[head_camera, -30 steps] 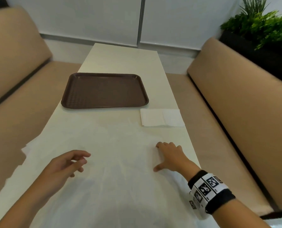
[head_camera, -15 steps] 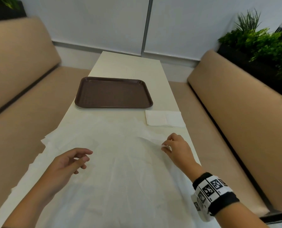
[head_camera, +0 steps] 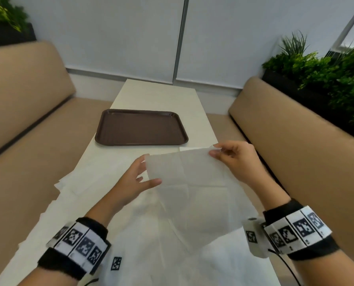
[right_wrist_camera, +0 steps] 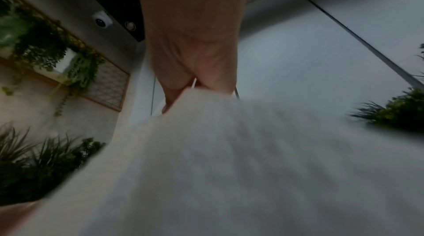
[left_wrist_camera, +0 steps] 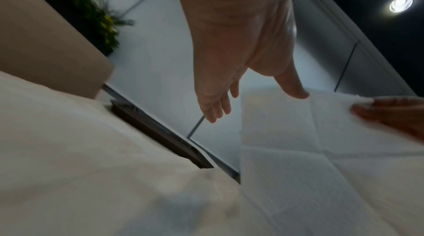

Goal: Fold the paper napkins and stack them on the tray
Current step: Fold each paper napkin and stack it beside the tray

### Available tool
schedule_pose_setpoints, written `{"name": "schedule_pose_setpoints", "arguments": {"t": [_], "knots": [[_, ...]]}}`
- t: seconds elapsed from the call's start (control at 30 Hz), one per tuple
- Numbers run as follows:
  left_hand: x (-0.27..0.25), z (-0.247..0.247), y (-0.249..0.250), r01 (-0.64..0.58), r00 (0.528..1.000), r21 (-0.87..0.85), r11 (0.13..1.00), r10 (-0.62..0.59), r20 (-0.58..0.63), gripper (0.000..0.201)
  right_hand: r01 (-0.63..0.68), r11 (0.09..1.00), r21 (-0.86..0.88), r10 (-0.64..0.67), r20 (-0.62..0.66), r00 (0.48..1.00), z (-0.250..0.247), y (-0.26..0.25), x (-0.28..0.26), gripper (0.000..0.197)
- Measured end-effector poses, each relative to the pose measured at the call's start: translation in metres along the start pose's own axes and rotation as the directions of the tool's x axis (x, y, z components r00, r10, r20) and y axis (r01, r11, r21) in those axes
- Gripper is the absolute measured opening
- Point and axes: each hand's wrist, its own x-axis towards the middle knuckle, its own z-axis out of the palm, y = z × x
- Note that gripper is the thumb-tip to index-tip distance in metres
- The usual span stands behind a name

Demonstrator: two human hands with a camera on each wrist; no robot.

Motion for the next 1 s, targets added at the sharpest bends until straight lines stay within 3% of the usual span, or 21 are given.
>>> {"name": "schedule_pose_setpoints", "arguments": {"t": [0.07, 0.2, 0.33, 0.4, 0.53, 0.63, 0.7, 0.8, 0.87, 0.93, 1.0], "knots": [[0.019, 0.014, -0.007, 0.006, 1.0, -0.094, 0.996, -0.004, 0.018, 0.074, -0.086, 0.996, 0.014, 0.086, 0.013, 0.996, 0.007, 0.014, 0.003, 0.007], [0.044, 0.034, -0.022, -0.051, 0.985, -0.148, 0.988, 0.025, -0.172, 0.018, -0.215, 0.975, 0.05, 0.214, 0.017, 0.977, 0.017, 0.047, 0.001, 0.002], [0.052, 0.047, -0.022, -0.105, 0.97, -0.058, 0.993, 0.089, -0.224, 0.013, -0.316, 0.948, -0.041, 0.316, 0.005, 0.949, 0.021, 0.077, -0.003, 0.015], [0.054, 0.054, -0.014, -0.192, 0.958, 0.048, 0.98, 0.198, -0.205, 0.01, -0.346, 0.934, -0.092, 0.351, 0.044, 0.935, 0.018, 0.088, -0.007, 0.031], [0.058, 0.061, 0.027, -0.418, 0.895, 0.192, 0.888, 0.439, -0.081, 0.009, -0.3, 0.954, -0.024, 0.299, 0.198, 0.933, -0.005, 0.081, -0.015, 0.089], [0.053, 0.058, 0.071, -0.577, 0.814, 0.236, 0.782, 0.574, 0.089, 0.011, -0.261, 0.959, 0.115, 0.229, 0.233, 0.945, -0.022, 0.073, -0.013, 0.108], [0.046, 0.051, 0.1, -0.618, 0.786, 0.192, 0.762, 0.604, 0.132, 0.012, -0.258, 0.944, 0.208, 0.2, 0.262, 0.944, -0.027, 0.066, -0.011, 0.113], [0.033, 0.035, 0.133, -0.575, 0.817, -0.022, 0.818, 0.576, 0.033, 0.012, -0.259, 0.895, 0.362, 0.163, 0.275, 0.948, -0.026, 0.052, -0.012, 0.082], [0.028, 0.021, 0.136, -0.444, 0.892, -0.24, 0.863, 0.451, -0.026, 0.03, -0.257, 0.83, 0.494, 0.15, 0.246, 0.958, -0.023, 0.041, -0.011, 0.051], [0.025, 0.007, 0.123, -0.195, 0.967, -0.386, 0.902, 0.242, 0.078, 0.076, -0.268, 0.756, 0.597, 0.169, 0.218, 0.961, -0.022, 0.027, -0.009, 0.035], [0.018, 0.0, 0.103, -0.06, 0.958, -0.299, 0.952, 0.138, 0.25, 0.092, -0.267, 0.714, 0.647, 0.173, 0.207, 0.963, -0.02, 0.015, -0.004, 0.028]]}}
